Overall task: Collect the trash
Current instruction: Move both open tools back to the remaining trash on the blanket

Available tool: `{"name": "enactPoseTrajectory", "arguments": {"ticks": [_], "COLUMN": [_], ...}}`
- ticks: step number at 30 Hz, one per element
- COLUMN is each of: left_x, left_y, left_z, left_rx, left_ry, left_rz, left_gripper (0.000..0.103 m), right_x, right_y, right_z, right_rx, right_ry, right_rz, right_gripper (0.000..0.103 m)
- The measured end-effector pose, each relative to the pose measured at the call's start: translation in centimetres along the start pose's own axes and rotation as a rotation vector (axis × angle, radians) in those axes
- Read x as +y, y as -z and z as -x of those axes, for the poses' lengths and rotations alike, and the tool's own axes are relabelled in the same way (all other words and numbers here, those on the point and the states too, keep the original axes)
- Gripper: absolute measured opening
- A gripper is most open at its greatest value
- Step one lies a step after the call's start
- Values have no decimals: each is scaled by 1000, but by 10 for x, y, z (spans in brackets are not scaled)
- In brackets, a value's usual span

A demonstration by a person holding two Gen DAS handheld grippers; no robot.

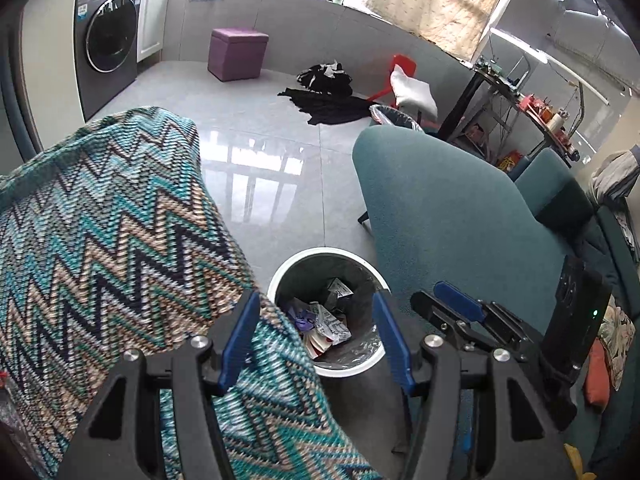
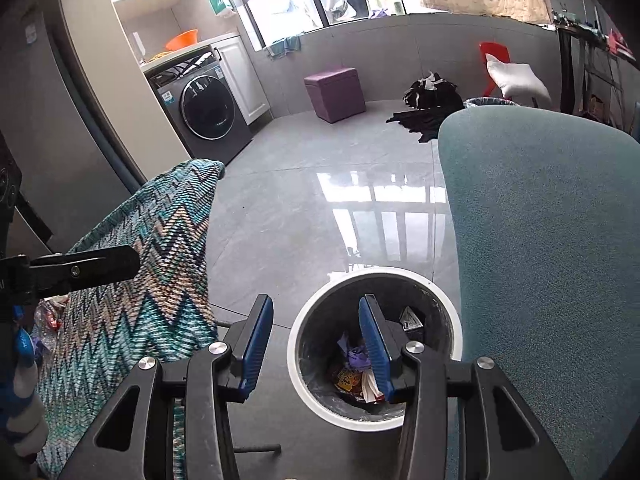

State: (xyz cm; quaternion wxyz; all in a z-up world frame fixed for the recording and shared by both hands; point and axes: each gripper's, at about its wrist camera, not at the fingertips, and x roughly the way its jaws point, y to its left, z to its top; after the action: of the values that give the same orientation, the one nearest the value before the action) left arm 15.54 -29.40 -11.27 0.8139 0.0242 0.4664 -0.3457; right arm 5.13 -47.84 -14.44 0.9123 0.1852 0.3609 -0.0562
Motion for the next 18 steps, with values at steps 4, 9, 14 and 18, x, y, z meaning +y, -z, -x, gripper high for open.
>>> {"name": "enactPoseTrajectory", "arguments": {"ticks": [4, 9, 14, 18], "left_x": [30, 80, 143, 193], "left_y": [15, 42, 75, 104], "left_z": [44, 98, 144, 178], "left_rx": [-68, -148, -195, -226], "left_ry": [-47, -136, -237, -334], "left_rz": [26, 86, 175, 251], "left_gripper": [58, 63, 63, 63], "right_x": [36, 90, 147, 186], "right_y": [-7, -14, -14, -10], "right_z": [19, 32, 33, 27], "right_rx": [-36, -54, -52, -39], "right_ry": [-49, -119, -175, -219], "right_rz": [46, 128, 220, 282], "right_gripper": [43, 45, 46, 46]}}
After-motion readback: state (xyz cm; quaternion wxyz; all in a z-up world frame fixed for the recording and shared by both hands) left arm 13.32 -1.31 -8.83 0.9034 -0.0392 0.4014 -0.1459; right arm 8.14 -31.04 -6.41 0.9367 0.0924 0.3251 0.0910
